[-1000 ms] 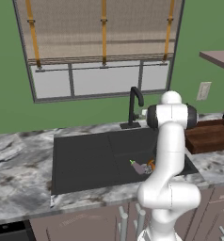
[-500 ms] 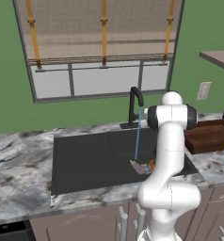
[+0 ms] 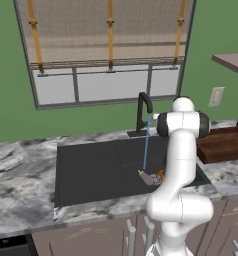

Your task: Pick up all produce items and place them in the sink. Turn on the sink faucet to wash them. Then turn the sink off and put them in the tray.

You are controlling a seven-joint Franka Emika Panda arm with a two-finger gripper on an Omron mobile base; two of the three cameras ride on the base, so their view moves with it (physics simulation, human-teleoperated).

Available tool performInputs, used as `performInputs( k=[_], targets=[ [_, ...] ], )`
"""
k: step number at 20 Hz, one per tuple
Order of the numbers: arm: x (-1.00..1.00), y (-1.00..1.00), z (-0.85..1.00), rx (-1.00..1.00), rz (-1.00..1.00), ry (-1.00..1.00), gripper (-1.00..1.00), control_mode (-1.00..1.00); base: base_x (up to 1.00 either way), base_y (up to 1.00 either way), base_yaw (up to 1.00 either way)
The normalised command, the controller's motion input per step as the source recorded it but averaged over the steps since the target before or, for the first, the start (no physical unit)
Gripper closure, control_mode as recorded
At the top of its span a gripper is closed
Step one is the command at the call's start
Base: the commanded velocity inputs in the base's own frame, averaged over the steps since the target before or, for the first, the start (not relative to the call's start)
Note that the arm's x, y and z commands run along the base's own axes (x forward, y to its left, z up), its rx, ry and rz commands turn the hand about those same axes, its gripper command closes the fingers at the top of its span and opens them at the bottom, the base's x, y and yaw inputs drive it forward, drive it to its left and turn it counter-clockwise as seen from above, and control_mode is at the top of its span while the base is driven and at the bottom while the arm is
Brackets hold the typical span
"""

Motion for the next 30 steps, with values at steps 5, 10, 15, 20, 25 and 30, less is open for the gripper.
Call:
performInputs(
  k=[5, 10, 15, 20, 25, 30],
  targets=[
    [-0.01, 0.02, 0.0, 0.0, 0.13, -0.15, 1.0, -1.0, 0.0, 0.0, 0.0],
    [0.03, 0.1, -0.03, 0.0, 0.24, -0.13, 1.0, -1.0, 0.0, 0.0, 0.0],
    [0.13, 0.17, 0.0, 0.0, 0.26, -0.02, 1.0, -1.0, 0.0, 0.0, 0.0],
    [0.08, 0.3, 0.0, -0.02, 0.25, -0.07, 1.0, -1.0, 0.0, 0.0, 0.0],
    [0.02, 0.39, 0.0, -0.07, 0.18, -0.09, 1.0, -1.0, 0.0, 0.0, 0.0],
    [-0.09, 0.4, 0.13, -0.13, 0.05, -0.19, -1.0, -1.0, 0.0, 0.0, 0.0]
  ],
)
